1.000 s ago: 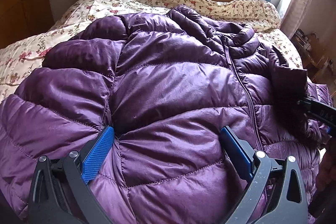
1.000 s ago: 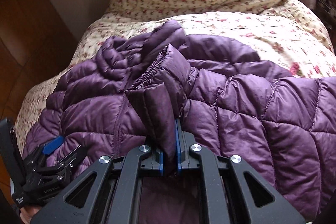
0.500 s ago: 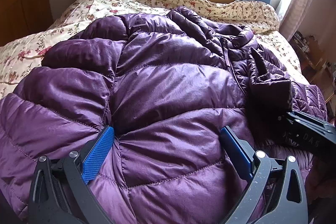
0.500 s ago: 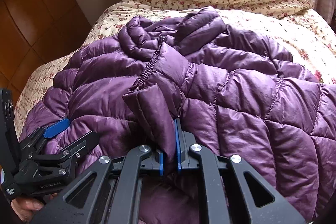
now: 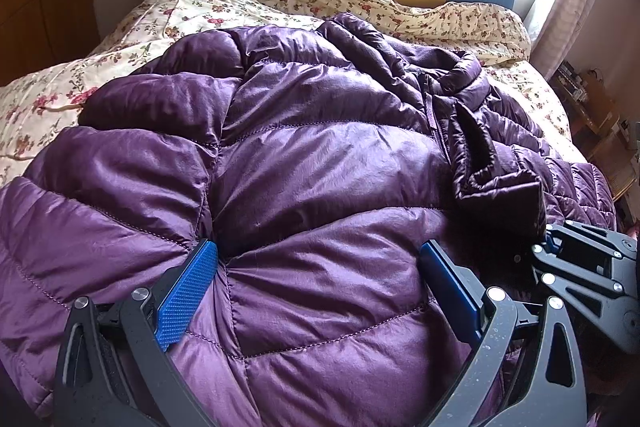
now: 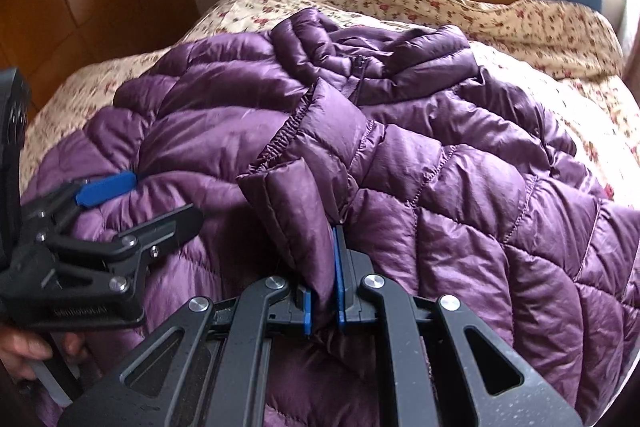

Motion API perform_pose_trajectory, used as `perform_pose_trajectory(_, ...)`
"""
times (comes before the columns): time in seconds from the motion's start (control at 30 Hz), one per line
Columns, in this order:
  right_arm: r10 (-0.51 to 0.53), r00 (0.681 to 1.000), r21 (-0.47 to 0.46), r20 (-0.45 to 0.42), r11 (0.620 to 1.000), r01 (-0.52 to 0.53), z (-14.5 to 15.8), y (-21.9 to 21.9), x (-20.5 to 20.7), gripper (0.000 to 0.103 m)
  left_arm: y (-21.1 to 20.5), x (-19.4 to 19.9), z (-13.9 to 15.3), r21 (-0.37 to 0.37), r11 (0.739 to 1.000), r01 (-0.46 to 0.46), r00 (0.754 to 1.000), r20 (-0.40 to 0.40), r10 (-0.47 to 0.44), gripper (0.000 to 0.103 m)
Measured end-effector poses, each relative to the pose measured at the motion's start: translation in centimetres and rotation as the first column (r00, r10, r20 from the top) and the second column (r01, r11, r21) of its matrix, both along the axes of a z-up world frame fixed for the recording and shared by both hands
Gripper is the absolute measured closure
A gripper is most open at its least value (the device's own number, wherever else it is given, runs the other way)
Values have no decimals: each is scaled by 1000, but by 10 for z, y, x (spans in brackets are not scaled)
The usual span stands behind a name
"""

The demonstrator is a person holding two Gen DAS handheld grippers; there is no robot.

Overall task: Fold large clothes
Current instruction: 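Carry the held sleeve across the jacket front toward the left gripper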

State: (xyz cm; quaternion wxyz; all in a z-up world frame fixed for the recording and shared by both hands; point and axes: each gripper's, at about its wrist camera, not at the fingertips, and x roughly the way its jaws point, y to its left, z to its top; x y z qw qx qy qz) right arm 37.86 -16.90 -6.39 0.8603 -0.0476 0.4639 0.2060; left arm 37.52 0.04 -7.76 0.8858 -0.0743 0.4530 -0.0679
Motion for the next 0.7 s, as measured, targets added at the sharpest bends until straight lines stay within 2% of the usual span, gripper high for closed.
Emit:
perform_pose_trajectory(0.23, 65, 998, -55, 24, 996, -63, -2, 13, -6, 95, 10, -1, 5, -55, 998, 18, 1000, -6, -18, 4)
perform_pose_trajectory(0.37, 120, 992, -81, 46, 990, -116, -3, 25, -11, 94, 23, -1, 10, -103, 994, 39, 999, -19, -42, 13)
perform_pose_trajectory(0.43, 161, 985, -106, 60, 982, -154, -3, 34, -15, 93, 30, -2, 13, -125, 991, 54, 998, -20, -57, 18)
perform_pose_trajectory(0.6, 262, 961, -171, 85, 954, -245, -5, 55, -26, 92, 45, -4, 20, -166, 983, 72, 997, -18, -76, 18)
perform_pose_trajectory(0.7, 293, 950, -220, 104, 939, -265, -7, 62, -32, 91, 54, -5, 22, -192, 979, 69, 997, -24, -75, 22)
